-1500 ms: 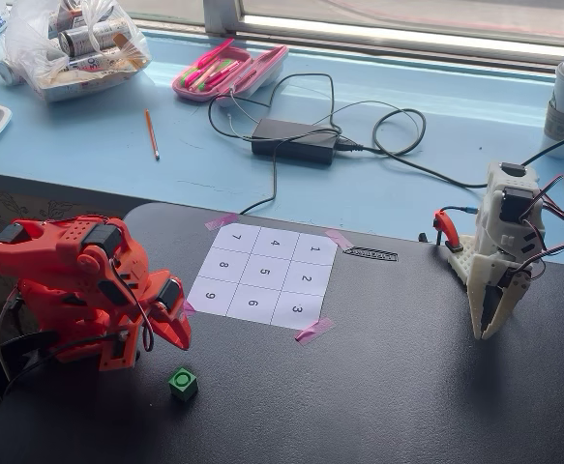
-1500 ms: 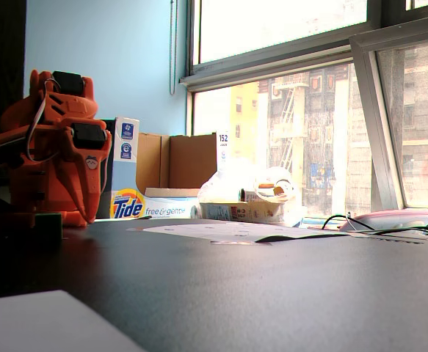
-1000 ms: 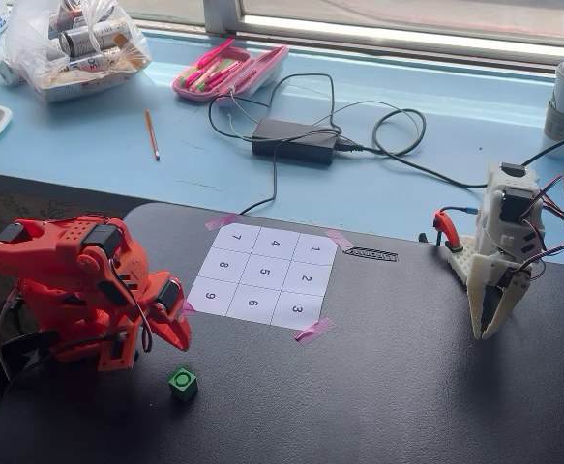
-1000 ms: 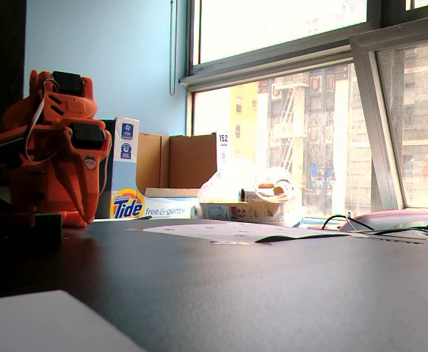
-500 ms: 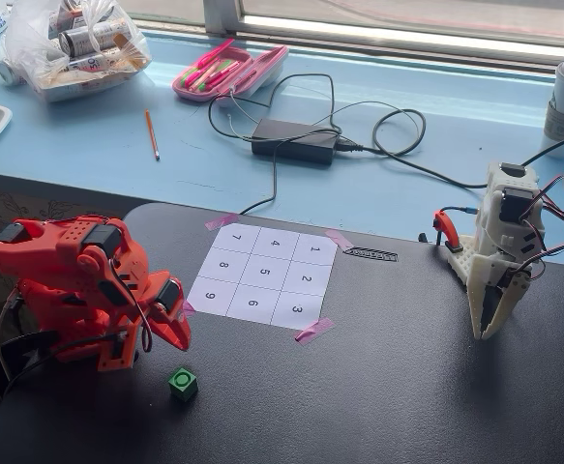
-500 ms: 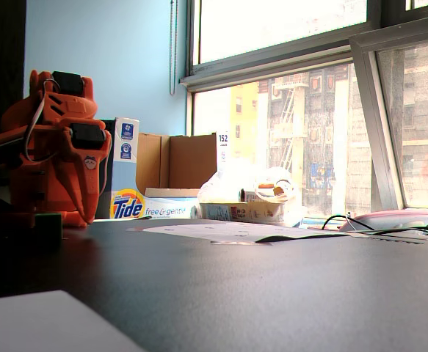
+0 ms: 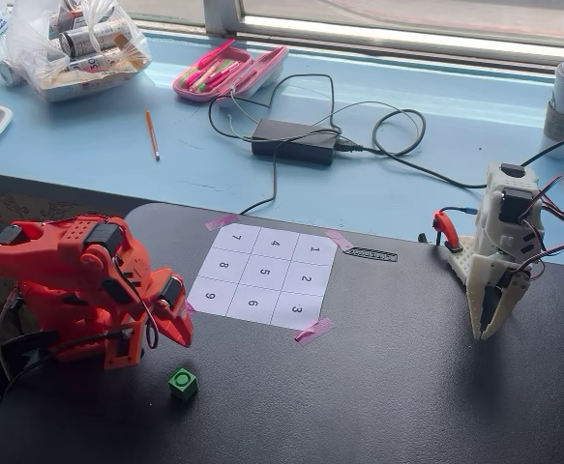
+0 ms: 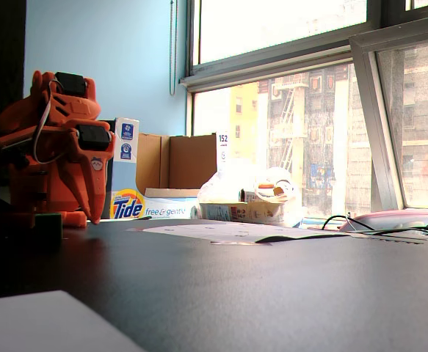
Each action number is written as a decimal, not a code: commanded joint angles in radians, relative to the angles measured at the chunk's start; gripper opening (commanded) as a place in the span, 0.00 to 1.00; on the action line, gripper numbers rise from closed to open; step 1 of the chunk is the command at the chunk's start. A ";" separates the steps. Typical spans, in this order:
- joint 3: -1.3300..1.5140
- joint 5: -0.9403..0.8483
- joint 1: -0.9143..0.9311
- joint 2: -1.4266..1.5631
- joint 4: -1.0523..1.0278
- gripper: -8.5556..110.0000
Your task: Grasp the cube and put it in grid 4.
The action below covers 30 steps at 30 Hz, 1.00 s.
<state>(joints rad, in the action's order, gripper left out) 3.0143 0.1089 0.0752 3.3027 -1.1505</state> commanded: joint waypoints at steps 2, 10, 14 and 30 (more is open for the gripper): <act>-0.054 -0.009 0.006 -0.044 0.015 0.23; -0.235 0.000 0.057 -0.262 0.091 0.29; -0.376 -0.009 0.104 -0.417 0.080 0.31; -0.523 -0.058 0.305 -0.943 0.216 0.33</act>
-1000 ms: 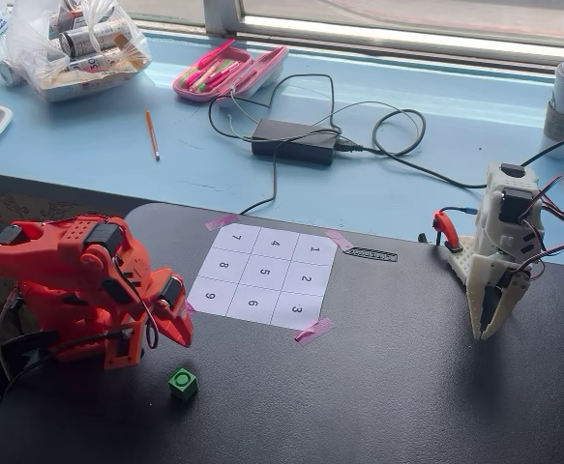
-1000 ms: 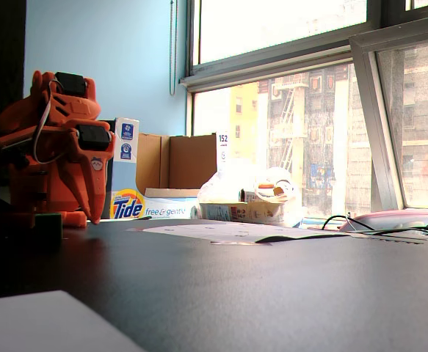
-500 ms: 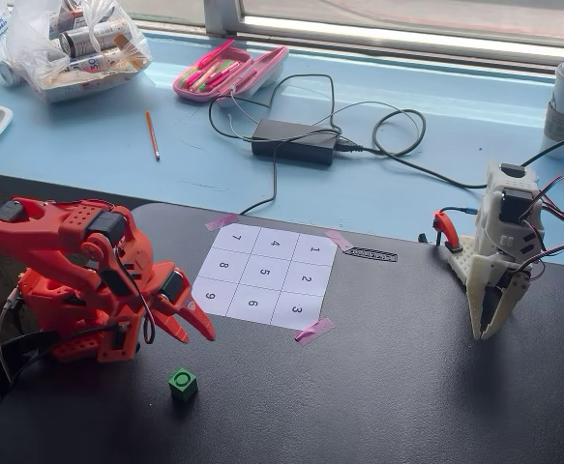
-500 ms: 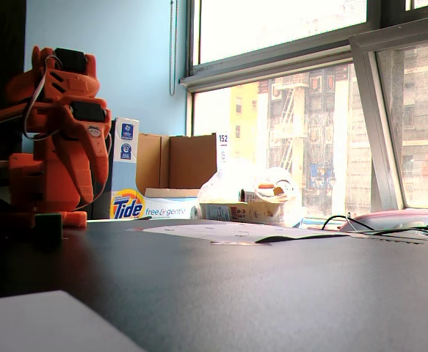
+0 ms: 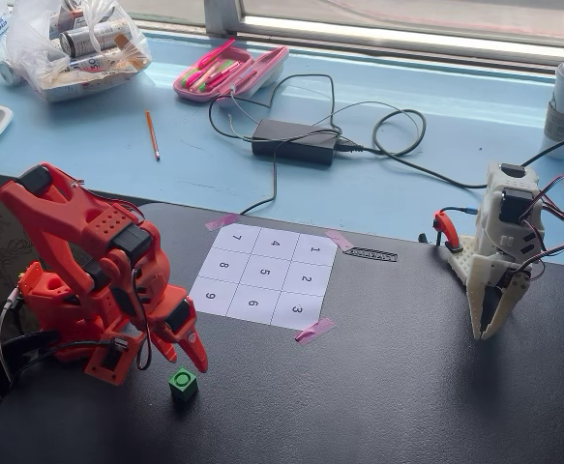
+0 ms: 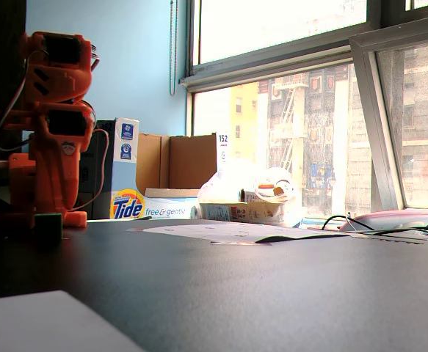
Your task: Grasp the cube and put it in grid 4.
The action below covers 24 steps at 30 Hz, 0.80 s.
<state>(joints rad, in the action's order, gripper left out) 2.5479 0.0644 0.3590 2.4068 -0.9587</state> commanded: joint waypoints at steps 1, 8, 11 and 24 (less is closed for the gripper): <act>-0.067 -0.015 0.028 -0.066 0.029 0.33; -0.132 -0.026 0.058 -0.143 0.034 0.33; -0.133 -0.028 0.066 -0.156 0.046 0.29; -0.204 -0.067 0.046 -0.186 0.002 0.07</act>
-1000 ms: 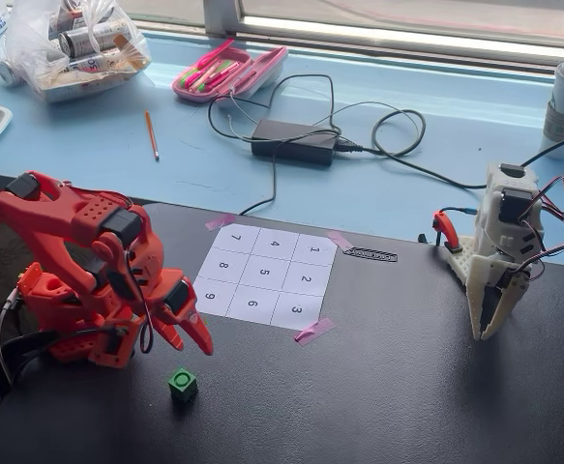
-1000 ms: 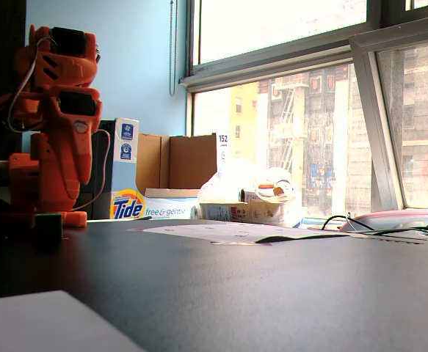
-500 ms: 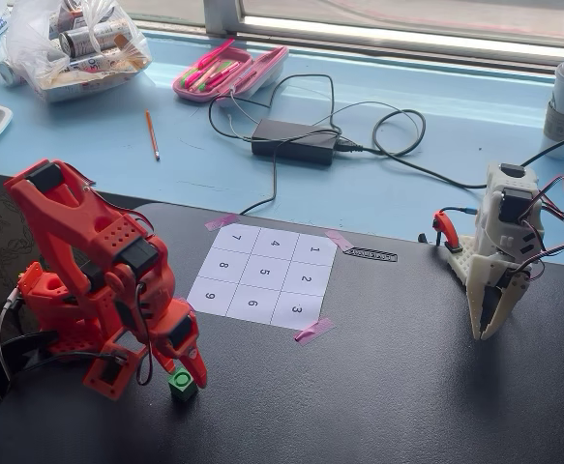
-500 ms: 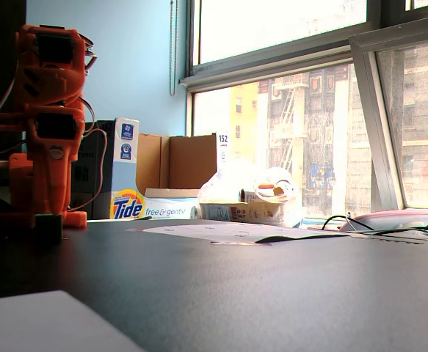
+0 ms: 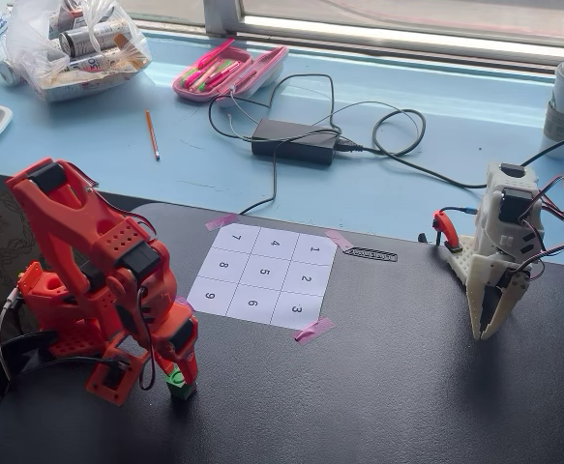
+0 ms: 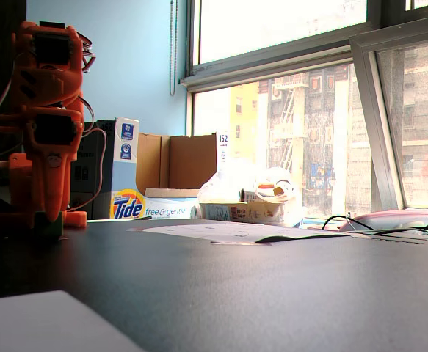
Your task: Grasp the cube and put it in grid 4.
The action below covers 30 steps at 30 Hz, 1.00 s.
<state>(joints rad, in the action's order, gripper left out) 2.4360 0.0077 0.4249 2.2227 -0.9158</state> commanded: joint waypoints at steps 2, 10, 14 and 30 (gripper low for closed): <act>-0.198 -0.008 -0.048 -0.020 -0.127 0.07; -0.753 0.044 -0.321 -0.118 -0.451 0.07; -1.025 0.069 -0.517 -0.221 -0.546 0.07; -1.528 -0.061 -1.026 -0.707 -0.520 0.07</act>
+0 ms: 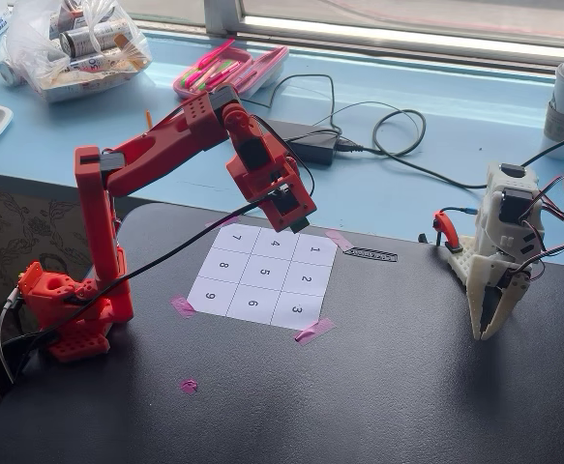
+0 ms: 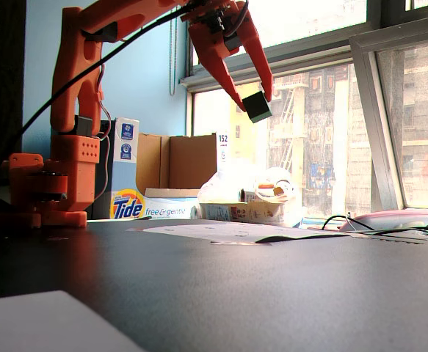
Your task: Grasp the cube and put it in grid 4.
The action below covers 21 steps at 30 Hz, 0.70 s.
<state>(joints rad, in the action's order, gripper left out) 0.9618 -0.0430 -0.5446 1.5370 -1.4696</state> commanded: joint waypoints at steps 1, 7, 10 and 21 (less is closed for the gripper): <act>-0.055 -0.003 -0.083 -0.044 0.051 0.07; -0.095 0.015 -0.229 -0.189 0.091 0.07; -0.137 0.037 -0.279 -0.245 0.084 0.07; -0.127 0.084 -0.288 -0.362 0.092 0.07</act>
<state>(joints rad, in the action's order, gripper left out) 0.8560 0.0322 -0.8422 1.1720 -1.3913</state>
